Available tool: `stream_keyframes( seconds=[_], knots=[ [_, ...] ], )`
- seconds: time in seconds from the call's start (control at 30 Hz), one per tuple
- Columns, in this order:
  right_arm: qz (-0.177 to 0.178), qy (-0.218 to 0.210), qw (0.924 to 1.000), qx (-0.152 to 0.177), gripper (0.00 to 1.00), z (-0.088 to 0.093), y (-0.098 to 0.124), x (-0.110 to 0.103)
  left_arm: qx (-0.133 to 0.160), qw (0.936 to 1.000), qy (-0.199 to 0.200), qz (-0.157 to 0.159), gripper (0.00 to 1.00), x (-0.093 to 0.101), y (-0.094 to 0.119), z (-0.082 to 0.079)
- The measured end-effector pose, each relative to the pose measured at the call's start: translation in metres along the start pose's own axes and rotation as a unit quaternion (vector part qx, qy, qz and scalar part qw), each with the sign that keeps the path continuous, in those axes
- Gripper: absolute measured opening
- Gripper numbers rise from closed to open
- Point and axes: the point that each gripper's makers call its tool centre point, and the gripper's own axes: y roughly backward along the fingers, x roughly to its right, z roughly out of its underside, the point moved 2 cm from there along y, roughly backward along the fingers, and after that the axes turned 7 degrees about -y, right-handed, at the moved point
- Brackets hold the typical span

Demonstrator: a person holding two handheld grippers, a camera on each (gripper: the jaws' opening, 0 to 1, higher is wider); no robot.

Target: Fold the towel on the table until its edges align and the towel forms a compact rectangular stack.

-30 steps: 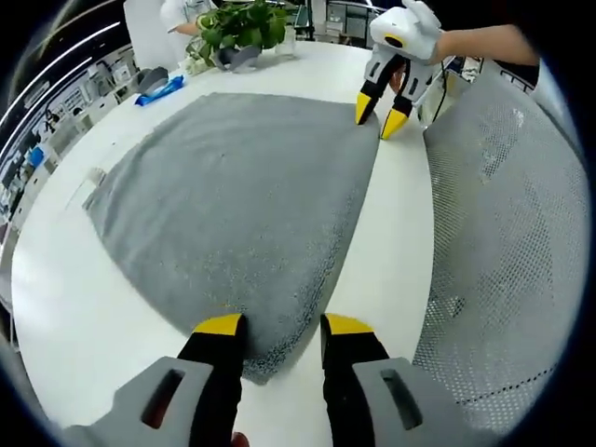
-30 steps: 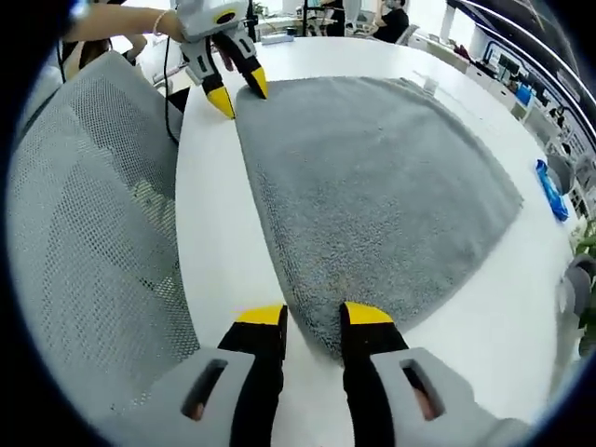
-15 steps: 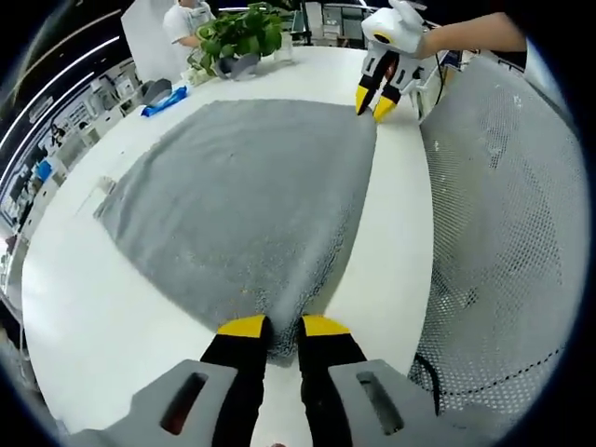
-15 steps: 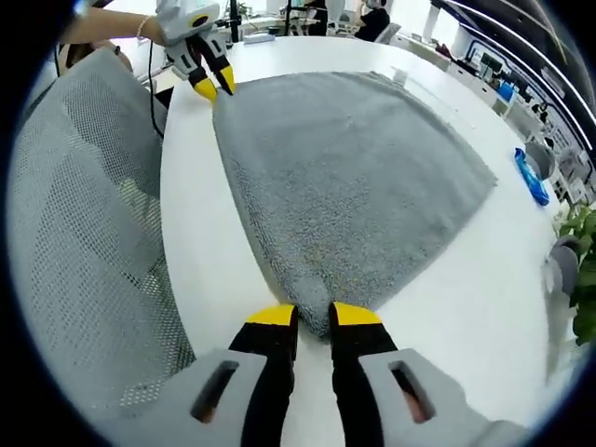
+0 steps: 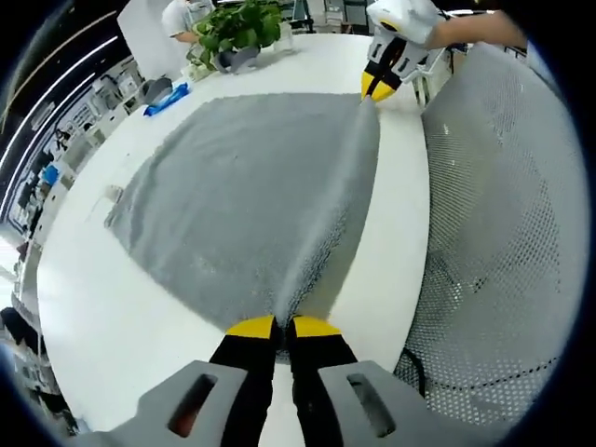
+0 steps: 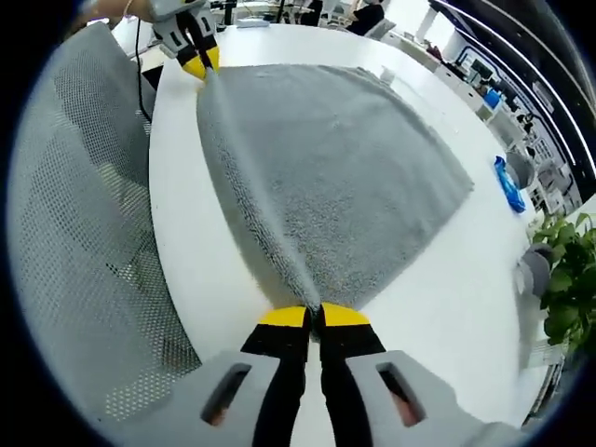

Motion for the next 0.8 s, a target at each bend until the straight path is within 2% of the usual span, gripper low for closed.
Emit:
stream_keyframes(
  seconds=[0.2,0.33,0.4,0.57,0.8],
  knots=[
    [0.0,-0.036,0.9992,0.013,0.01,-0.004,0.019,-0.004,0.001,0.9997,0.022,-0.011,0.05,0.003,0.019,-0.006],
    [-0.012,-0.074,0.9967,0.029,0.01,-0.005,0.025,-0.01,-0.001,0.9995,0.01,-0.029,0.05,0.004,0.026,-0.006],
    [-0.012,-0.084,0.9958,0.033,0.01,-0.005,0.028,-0.01,-0.002,0.9994,0.02,-0.029,0.05,0.004,0.03,-0.007],
    [-0.013,-0.096,0.9948,0.033,0.01,-0.005,0.034,-0.01,0.009,0.9968,0.073,-0.031,0.05,0.003,0.04,-0.012],
    [-0.019,-0.106,0.9935,0.038,0.01,-0.01,0.051,-0.011,0.012,0.9966,0.076,-0.031,0.05,0.004,0.056,-0.016]
  ],
)
